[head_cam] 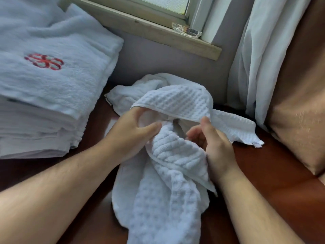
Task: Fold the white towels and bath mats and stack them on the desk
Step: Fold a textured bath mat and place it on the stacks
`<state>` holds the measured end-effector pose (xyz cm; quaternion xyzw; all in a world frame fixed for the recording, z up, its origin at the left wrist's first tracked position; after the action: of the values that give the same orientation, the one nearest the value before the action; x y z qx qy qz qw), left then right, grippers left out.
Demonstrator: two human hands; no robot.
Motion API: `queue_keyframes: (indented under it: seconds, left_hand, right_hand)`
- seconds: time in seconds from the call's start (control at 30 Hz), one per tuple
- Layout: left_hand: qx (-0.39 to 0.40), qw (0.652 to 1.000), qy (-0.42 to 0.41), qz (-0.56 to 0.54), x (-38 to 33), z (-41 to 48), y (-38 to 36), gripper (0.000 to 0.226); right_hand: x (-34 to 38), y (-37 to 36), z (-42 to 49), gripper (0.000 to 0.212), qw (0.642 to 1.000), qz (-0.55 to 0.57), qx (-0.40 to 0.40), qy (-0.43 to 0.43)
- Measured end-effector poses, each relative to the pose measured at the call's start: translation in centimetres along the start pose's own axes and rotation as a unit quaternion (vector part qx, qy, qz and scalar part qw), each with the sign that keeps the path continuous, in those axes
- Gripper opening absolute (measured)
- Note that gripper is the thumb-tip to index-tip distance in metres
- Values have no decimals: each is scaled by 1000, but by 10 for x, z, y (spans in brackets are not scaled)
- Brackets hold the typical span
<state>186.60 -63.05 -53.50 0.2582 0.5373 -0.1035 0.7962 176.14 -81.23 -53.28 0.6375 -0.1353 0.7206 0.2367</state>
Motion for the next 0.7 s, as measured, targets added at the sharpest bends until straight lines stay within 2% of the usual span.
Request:
queue_keyframes:
  seconds: [0.1,0.2,0.27,0.33,0.4,0.47,0.53,0.6,0.63,0.7]
  left_hand:
    - [-1,998,7,-54,-1,-3,4,65]
    - [122,975,25,-184,-9,-7,-5,56]
    - [206,950,41,-232,-14,-11,-14,50]
    - [230,945,47,-230,-14,-10,-17,43]
    - [213,953,31,-216,-14,-8,-13,30]
    - [180,974,10,-135,-16,-8,-11,23]
    - [148,987,12,-60,-16,-10,-13,38]
    - [116,992,23,-48,-17,-12,-19,41]
    - [95,995,25,-32,-15,-12,-21,45]
    - [59,998,27,19,-9,-9,-19,66]
  right_hand:
    - [-10,10,5,56,994,66,-66,-52]
    - [-13,10,9,52,979,166,-91,-72]
    - [-16,7,11,75,975,193,-83,-74]
    - [-14,3,8,90,972,219,-61,-67]
    - [-11,2,6,86,968,238,-57,-60]
    - [-9,2,8,74,960,263,-72,-61]
    - [-9,4,9,63,950,294,-84,-66]
    - [-4,9,10,49,932,349,-78,-56]
    - [-1,12,11,49,927,367,-70,-43]
    - [2,16,11,53,944,325,-54,-26]
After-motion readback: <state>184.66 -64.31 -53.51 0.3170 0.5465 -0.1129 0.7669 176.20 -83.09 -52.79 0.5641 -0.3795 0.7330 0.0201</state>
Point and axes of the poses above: each hand's wrist, its own z-axis towards the middle knuckle, its own y-axis out of the back of the hand, x = y × z, the point moved 4 cm from there along z, towards the middle knuckle, and after that the axes turned 4 degrees about z, right-handed, at the moved point
